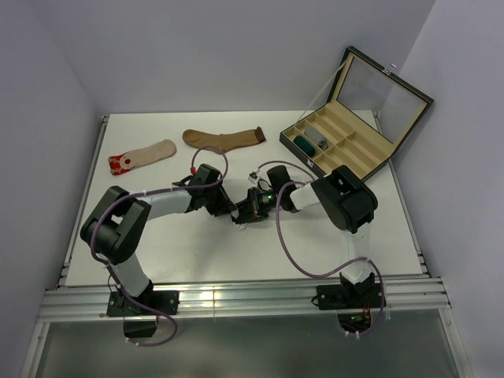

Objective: Roll the socks
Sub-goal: Roll the sock at the center of the board.

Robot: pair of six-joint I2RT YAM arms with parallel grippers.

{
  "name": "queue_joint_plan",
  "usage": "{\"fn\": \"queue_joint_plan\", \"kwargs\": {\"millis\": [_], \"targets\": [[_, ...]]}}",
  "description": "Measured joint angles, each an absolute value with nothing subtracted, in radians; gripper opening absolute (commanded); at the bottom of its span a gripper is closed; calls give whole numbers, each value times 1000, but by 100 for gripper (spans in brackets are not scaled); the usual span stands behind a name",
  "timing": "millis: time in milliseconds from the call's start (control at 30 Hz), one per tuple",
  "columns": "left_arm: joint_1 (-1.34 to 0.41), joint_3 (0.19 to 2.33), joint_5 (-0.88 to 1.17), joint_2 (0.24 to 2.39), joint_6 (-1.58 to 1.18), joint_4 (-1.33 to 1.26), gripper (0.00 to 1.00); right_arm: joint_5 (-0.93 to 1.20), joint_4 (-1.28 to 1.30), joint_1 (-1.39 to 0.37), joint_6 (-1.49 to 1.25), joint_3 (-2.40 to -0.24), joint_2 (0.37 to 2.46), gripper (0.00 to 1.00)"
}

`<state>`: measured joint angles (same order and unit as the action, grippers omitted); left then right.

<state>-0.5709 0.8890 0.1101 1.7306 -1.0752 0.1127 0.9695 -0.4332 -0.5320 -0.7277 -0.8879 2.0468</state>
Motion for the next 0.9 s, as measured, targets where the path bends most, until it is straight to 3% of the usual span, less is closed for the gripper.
{"fn": "queue_joint_plan", "kwargs": {"millis": [133,433,667,900], "targets": [[-572,899,111,1741,-1075,113,31,905,-311,-534,-640,-908,1995,10],[-585,936,108,1768,-1059,120,31,601,-59,-633,-383,-950,1792,41],[-593,952,107,1777,-1045,132,32,260,-52,-806,-187,-922,1601,48],[-596,966,106,1784,-1033,146,32,49,-107,-923,-34,-855,1578,48]]}}
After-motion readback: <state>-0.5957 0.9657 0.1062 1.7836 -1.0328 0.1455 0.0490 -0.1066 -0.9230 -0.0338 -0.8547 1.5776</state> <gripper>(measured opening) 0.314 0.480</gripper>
